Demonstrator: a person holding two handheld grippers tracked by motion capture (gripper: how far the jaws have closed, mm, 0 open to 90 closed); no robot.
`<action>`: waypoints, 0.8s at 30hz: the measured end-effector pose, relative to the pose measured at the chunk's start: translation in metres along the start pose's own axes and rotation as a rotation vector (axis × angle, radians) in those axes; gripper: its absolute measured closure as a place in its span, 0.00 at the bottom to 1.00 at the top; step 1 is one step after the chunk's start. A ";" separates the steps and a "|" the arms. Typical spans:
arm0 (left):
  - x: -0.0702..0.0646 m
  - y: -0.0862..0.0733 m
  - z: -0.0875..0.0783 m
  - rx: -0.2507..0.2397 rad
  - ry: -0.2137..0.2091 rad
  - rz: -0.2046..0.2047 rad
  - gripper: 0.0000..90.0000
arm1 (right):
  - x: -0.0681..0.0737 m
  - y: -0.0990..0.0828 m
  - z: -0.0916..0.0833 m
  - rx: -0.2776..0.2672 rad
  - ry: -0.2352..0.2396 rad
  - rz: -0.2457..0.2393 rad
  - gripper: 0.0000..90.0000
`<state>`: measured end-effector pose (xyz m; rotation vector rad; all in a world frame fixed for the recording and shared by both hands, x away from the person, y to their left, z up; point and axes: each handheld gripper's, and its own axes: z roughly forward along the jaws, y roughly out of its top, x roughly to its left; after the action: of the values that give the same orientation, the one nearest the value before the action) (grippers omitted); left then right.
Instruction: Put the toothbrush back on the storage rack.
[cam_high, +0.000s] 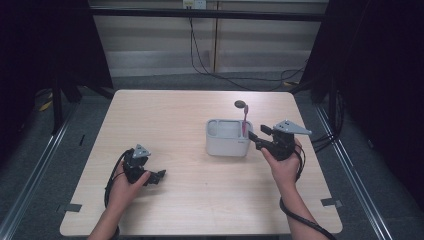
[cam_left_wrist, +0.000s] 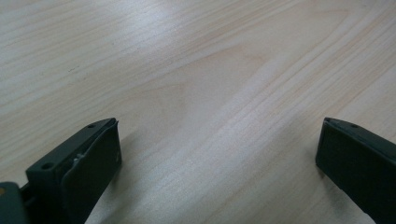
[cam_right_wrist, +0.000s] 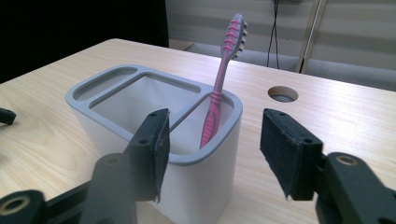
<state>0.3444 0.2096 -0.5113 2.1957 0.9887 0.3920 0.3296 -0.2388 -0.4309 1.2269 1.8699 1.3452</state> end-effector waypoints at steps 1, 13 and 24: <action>0.000 0.000 0.000 0.000 0.000 0.000 0.00 | 0.000 0.000 0.000 0.000 0.000 0.000 0.45; 0.000 0.000 0.000 0.000 0.000 0.000 0.00 | -0.011 -0.008 -0.005 0.045 0.020 0.021 0.41; 0.000 0.000 0.000 0.000 0.000 0.000 0.00 | -0.019 -0.019 -0.008 0.079 0.023 0.021 0.37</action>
<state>0.3444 0.2096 -0.5113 2.1960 0.9883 0.3923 0.3245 -0.2609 -0.4473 1.2793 1.9479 1.3127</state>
